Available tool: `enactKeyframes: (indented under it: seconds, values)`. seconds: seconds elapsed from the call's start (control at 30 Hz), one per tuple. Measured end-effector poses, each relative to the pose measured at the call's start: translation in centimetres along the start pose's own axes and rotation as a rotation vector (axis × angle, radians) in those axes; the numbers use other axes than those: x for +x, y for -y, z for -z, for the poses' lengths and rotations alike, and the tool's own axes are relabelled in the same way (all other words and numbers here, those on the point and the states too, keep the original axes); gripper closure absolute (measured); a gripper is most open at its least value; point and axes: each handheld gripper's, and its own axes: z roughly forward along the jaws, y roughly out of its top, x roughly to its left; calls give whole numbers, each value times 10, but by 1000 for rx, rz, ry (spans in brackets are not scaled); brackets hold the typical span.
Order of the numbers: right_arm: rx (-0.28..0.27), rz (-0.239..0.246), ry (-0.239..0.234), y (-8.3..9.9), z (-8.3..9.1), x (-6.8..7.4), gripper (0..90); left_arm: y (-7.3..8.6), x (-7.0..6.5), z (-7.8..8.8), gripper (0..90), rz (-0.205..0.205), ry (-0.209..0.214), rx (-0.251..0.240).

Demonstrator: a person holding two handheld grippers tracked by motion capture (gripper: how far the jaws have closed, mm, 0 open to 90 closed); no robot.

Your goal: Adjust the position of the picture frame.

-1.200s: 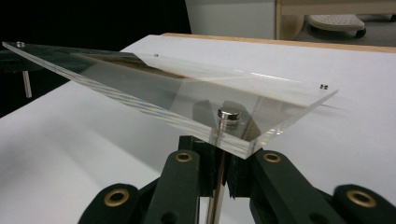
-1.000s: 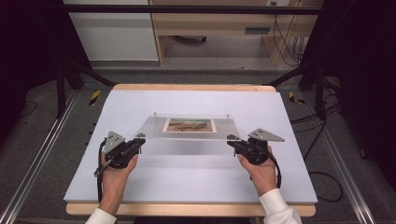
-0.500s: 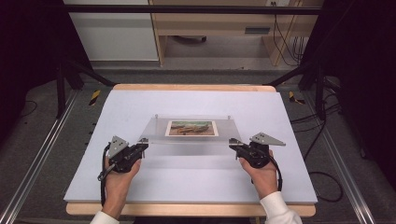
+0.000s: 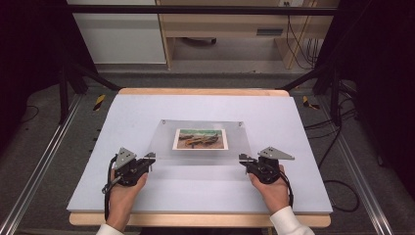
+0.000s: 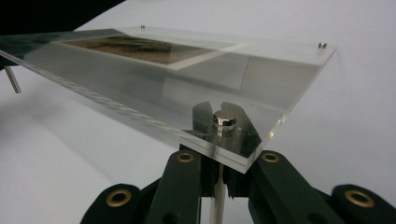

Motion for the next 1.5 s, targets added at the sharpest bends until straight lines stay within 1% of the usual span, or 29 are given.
enactKeyframes:
  seconds: [0.03,0.07,0.13,0.27,0.47,0.77,0.87,1.03,1.2,1.27,1.5]
  values:
    - [6,-8,-1,2,0,0,848,1,0,0,845,-2,0,6]
    - [11,-3,0,3,-1,0,848,3,0,-1,845,1,4,17]
    - [16,-6,0,4,-1,1,848,4,1,-1,845,0,5,22]
    - [39,-8,7,8,-2,1,847,7,1,-2,845,-4,7,49]
    - [57,-1,9,11,-3,2,847,9,2,-3,843,-4,8,68]
    - [74,6,9,14,-4,2,845,12,3,-4,842,-18,11,86]
    - [90,10,9,16,-4,2,843,13,3,-5,841,-26,15,107]
    - [99,8,4,17,-5,2,841,15,4,-5,841,-28,18,114]
    - [110,12,5,19,-5,1,839,17,3,-6,840,-40,14,131]
    - [121,3,7,20,-6,2,838,17,4,-6,841,-42,16,130]
    - [117,1,4,21,-6,1,833,17,3,-6,839,-50,14,133]
